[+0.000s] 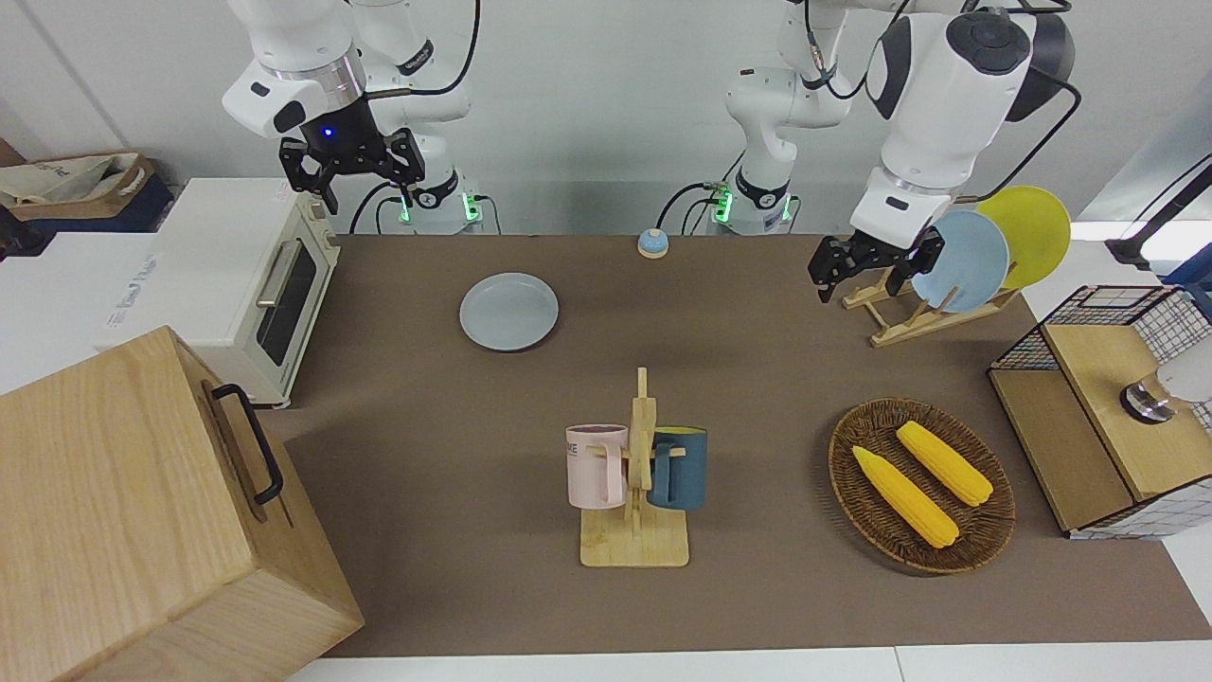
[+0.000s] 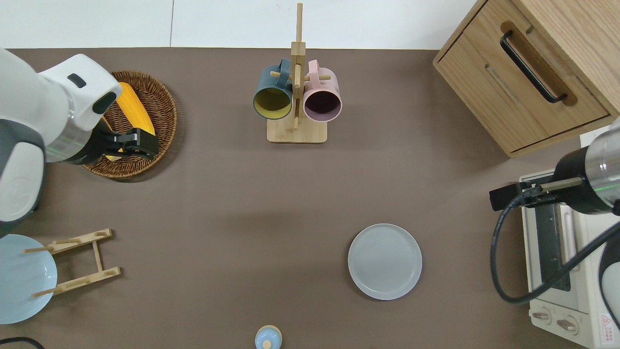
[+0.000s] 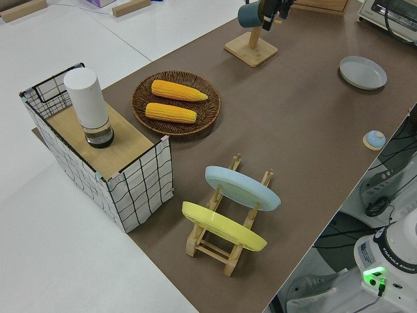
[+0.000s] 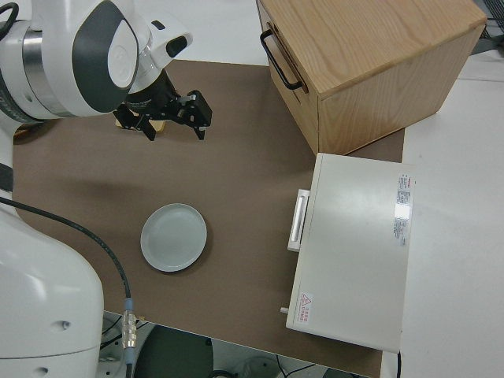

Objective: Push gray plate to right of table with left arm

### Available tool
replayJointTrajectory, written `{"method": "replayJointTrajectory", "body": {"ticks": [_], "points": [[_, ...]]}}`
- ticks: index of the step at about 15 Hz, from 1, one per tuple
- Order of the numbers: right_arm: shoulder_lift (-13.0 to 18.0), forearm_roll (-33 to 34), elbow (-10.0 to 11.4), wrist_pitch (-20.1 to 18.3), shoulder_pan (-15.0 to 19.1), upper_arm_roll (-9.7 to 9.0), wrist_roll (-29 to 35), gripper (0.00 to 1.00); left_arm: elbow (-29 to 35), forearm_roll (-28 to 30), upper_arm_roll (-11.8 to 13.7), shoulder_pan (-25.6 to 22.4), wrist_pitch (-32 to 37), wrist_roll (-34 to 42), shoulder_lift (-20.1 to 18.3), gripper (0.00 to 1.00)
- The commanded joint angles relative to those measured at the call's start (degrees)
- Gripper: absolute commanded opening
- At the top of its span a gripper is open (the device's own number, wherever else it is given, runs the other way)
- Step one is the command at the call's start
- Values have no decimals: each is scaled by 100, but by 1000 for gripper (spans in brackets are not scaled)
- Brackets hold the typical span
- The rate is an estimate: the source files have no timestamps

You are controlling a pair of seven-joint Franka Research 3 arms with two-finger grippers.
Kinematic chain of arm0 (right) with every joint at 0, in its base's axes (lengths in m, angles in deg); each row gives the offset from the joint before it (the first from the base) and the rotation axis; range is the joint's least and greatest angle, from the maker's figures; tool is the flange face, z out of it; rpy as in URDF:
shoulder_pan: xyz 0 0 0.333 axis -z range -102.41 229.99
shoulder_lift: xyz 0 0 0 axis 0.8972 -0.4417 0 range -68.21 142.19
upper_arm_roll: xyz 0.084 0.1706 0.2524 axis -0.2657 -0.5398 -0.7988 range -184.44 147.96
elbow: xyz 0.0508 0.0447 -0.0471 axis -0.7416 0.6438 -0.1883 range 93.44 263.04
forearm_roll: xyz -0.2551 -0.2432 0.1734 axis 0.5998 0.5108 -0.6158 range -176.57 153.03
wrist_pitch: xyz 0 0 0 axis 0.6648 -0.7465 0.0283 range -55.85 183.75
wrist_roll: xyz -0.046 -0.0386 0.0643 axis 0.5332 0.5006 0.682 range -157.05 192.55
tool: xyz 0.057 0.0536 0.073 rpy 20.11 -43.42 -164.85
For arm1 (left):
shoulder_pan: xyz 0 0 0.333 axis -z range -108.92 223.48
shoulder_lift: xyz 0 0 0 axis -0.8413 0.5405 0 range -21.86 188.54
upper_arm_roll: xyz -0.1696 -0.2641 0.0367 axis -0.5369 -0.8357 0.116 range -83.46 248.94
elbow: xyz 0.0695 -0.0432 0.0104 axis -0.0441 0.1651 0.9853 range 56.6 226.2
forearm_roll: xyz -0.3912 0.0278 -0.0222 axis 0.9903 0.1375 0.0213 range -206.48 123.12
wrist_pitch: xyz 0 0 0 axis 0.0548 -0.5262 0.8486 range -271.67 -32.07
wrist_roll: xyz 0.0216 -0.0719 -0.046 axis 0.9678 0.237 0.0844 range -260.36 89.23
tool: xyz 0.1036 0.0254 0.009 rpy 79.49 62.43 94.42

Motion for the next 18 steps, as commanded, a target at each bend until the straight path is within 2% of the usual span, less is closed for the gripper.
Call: {"method": "replayJointTrajectory", "body": {"ticks": [1,3,5,6,11,18], "points": [[17,-59,-46,-85,116,-77,14,983,292,84,-40,-211,238,101,-359,995],[17,-59,-46,-85,116,-86,14,983,721,84,-40,-360,194,136,-701,998],[17,-59,-46,-85,116,-86,5,983,1589,101,-32,-457,-252,136,-1280,998],[17,-59,-46,-85,116,-86,5,983,1829,154,-32,-501,-341,145,-1457,998],[17,-59,-46,-85,116,-86,5,983,1998,216,-14,-519,-254,172,-1607,1000],[17,-59,-46,-86,116,-86,14,983,1937,251,-14,-501,-386,294,-1520,1000]]}}
